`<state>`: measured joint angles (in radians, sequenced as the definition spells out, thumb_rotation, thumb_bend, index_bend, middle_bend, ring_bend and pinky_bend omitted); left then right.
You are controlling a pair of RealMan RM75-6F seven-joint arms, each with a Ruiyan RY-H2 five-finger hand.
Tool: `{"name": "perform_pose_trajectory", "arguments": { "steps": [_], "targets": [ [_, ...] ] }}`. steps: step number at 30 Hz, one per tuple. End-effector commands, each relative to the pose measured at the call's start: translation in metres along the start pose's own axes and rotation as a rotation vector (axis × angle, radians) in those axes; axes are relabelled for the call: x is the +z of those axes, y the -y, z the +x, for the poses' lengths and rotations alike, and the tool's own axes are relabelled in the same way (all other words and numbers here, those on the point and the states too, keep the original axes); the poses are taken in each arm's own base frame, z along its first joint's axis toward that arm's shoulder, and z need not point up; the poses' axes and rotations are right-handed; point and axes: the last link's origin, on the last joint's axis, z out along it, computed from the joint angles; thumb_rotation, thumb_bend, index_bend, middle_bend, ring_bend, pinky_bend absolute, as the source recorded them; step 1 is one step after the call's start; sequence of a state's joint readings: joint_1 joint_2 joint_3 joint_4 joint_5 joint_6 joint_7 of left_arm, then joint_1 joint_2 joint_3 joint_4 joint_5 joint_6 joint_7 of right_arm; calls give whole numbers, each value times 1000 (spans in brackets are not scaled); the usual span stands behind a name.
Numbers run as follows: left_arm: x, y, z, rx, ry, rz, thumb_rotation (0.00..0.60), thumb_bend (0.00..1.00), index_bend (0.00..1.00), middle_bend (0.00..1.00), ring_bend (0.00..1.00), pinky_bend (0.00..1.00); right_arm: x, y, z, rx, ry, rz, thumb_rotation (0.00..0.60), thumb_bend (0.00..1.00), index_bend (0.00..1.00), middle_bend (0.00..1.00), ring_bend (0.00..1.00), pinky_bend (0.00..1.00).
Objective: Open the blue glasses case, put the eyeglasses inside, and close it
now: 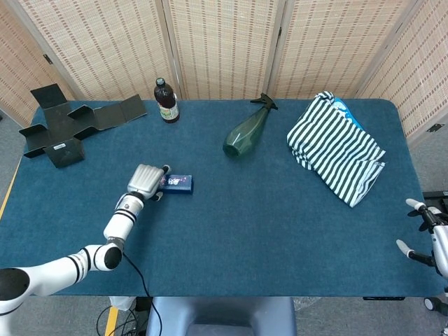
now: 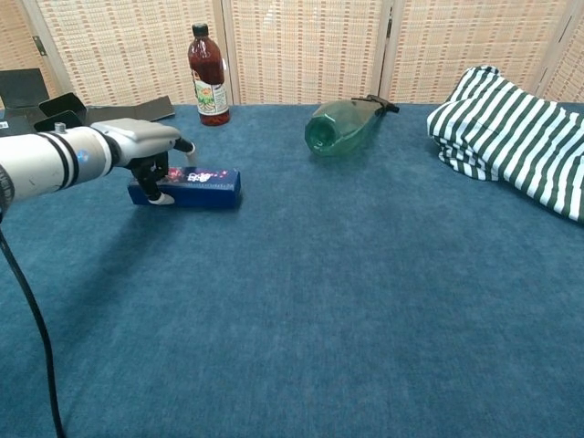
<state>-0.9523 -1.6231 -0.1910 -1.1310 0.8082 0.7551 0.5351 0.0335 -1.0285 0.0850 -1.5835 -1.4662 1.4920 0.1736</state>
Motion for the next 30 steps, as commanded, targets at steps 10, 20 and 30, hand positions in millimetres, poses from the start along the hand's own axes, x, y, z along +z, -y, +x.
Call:
{"name": "perform_pose_trajectory", "arguments": {
  "steps": [10,20,30],
  "targets": [
    [-70,48,10,-110,-197,44,600,337,103,622,665,862,2,4,1,-7,2,15,600,186,176,356,523,302],
    [-150,103,2,-126,-369,146,600,337,203,491,399,488,8,7,-2,-17,25,42,600,186,176,329,458,319],
    [-229,136,-16,-100,-356,246,600,337,210,379,317,409,12,12,-8,-10,36,84,600,186,176,313,308,349]
  ]
}}
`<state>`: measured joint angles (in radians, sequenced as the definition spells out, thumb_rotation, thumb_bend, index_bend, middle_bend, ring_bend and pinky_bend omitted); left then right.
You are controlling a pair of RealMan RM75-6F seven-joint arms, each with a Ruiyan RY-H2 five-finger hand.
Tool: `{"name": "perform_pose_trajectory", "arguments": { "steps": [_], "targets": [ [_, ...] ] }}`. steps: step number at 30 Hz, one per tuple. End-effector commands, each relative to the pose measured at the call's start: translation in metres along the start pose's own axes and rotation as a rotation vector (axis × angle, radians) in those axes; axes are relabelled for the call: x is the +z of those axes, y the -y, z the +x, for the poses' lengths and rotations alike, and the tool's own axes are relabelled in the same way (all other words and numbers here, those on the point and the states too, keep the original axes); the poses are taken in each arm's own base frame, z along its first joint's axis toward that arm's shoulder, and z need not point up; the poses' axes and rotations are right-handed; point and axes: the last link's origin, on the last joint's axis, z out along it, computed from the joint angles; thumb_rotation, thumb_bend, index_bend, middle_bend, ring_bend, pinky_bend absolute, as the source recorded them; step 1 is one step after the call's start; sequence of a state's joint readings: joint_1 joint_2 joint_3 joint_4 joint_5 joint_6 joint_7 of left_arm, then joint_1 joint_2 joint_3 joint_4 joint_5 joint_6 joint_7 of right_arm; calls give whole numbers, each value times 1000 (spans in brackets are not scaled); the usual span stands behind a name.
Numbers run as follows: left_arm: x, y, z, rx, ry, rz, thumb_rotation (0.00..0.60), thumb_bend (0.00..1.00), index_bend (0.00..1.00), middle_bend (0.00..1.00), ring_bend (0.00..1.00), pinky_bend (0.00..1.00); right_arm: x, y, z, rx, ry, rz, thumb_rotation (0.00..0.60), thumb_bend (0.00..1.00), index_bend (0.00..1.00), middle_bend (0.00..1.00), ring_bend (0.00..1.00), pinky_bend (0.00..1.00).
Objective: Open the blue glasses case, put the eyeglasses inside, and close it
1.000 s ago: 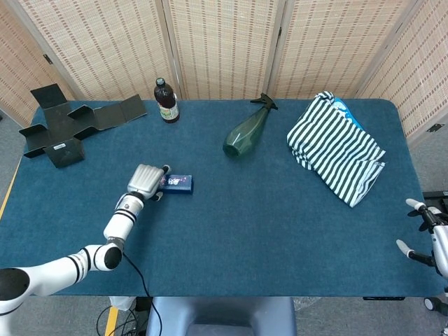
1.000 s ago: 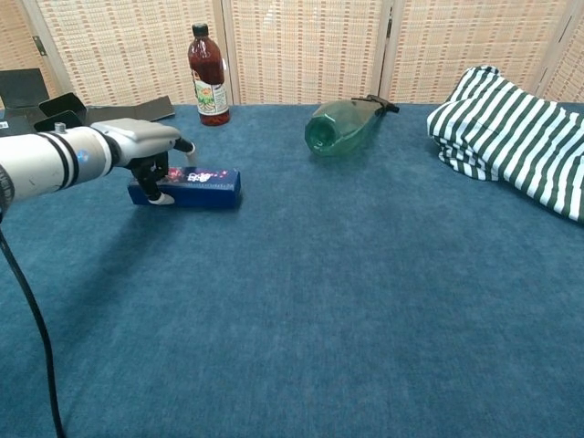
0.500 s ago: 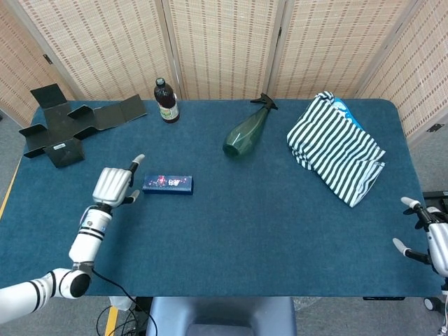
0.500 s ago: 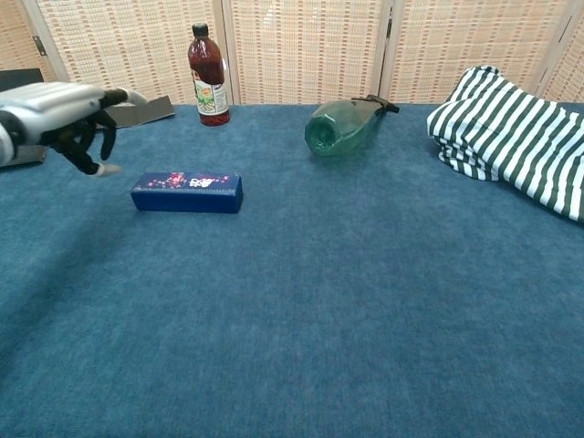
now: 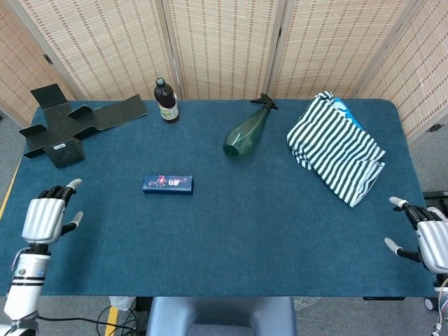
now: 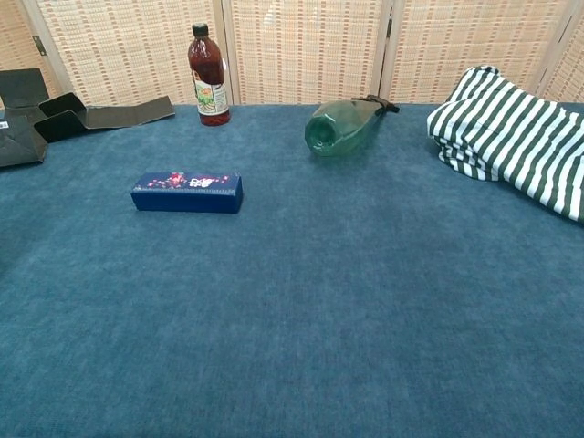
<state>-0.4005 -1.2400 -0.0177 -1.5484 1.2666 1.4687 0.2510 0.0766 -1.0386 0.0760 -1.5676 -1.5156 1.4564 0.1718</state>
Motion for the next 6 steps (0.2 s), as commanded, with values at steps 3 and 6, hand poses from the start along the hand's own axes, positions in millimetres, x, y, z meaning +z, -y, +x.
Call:
{"name": "perform_pose_trajectory", "arguments": {
  "steps": [3,6],
  "targets": [
    [-37,16,6,3,11,46,600,337,210,378,317,409,1,2,-2,3,-7,9,600,186,176,313,306,349],
    [-51,22,10,12,17,68,600,337,209,373,317,408,3,4,-3,11,-17,20,600,185,176,313,306,349]
  ]
}}
